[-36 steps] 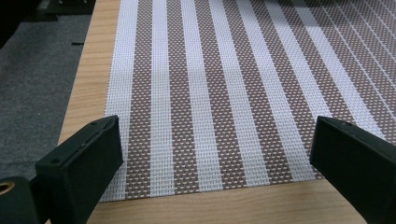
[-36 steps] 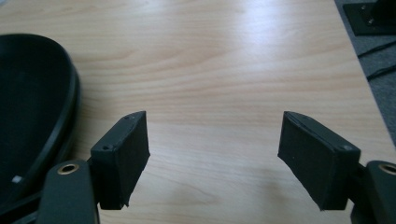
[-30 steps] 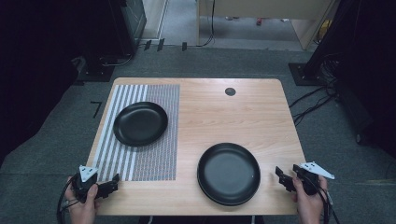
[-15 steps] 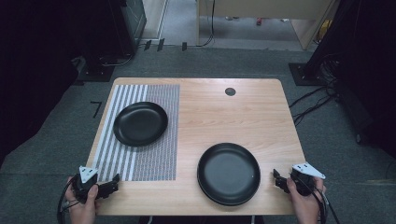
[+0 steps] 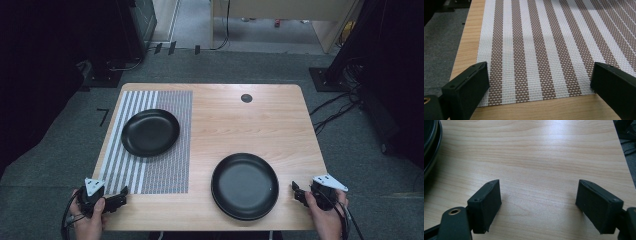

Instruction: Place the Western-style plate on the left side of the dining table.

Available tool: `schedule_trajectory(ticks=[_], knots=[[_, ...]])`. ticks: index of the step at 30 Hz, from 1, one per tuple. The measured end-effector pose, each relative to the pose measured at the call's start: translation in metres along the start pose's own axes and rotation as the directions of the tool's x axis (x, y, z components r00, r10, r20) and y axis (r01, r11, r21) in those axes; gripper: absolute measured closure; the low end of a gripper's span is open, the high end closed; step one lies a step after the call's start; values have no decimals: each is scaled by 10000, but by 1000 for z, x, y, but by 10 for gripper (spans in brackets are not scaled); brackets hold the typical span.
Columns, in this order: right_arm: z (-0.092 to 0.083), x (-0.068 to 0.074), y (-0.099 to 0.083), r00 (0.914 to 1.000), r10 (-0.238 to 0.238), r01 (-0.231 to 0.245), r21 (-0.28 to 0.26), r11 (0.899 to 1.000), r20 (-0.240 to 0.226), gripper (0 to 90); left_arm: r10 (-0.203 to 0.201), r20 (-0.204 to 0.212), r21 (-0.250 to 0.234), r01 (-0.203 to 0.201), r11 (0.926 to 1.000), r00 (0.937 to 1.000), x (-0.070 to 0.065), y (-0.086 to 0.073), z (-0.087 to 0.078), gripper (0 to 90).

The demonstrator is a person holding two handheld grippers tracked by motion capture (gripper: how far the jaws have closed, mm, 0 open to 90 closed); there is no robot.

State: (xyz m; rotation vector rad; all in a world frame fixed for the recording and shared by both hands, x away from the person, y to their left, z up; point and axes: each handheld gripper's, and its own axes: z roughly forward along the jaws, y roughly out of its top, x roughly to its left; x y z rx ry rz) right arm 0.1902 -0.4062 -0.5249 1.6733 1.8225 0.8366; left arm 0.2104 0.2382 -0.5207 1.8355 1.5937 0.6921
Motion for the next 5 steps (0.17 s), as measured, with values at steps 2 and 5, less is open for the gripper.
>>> schedule_trajectory(ticks=[2, 5], knots=[[0, 0, 0, 10000, 0, 0, 3, 10000, 3, 194, 3, 1, 2, -3, 10000, 10000, 0, 0, 0, 18], [0, 0, 0, 10000, 2, -2, 3, 10000, 4, 194, -2, 3, 0, 2, 10000, 10000, 0, 0, 0, 18]])
